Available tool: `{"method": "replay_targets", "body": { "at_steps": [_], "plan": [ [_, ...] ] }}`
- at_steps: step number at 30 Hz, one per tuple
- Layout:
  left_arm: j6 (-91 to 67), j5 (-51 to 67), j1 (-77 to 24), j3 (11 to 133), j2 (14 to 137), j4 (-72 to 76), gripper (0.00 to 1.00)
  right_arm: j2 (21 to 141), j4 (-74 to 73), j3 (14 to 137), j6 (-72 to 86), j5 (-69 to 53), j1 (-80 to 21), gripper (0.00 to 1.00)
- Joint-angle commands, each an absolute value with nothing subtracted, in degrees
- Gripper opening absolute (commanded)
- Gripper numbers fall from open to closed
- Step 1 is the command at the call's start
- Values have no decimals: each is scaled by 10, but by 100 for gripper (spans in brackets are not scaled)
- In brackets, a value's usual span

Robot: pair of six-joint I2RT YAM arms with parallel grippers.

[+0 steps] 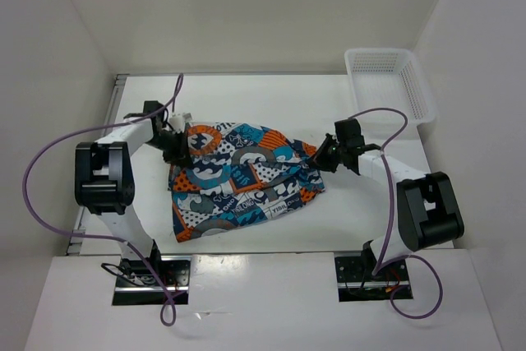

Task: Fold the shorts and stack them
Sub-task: Fold the shorts

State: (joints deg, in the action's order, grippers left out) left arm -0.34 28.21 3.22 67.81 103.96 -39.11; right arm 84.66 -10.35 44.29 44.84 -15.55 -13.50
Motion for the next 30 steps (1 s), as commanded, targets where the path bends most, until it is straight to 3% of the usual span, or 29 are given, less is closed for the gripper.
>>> {"method": "replay_targets", "body": {
  "at_steps": [1, 15, 26, 30],
  "plan": [
    [0, 295, 33, 734, 989, -396, 0, 847, -96, 475, 436, -162, -133, 0],
    [0, 237, 43, 899, 917, -411, 2, 853, -178, 682, 304, -137, -80, 0],
    [0, 197, -6, 646, 748, -579, 13, 747, -247, 469, 339, -156, -80, 0],
    [0, 186, -78, 594, 722, -592, 17, 754, -283, 479, 333, -144, -80, 3]
  ]
}}
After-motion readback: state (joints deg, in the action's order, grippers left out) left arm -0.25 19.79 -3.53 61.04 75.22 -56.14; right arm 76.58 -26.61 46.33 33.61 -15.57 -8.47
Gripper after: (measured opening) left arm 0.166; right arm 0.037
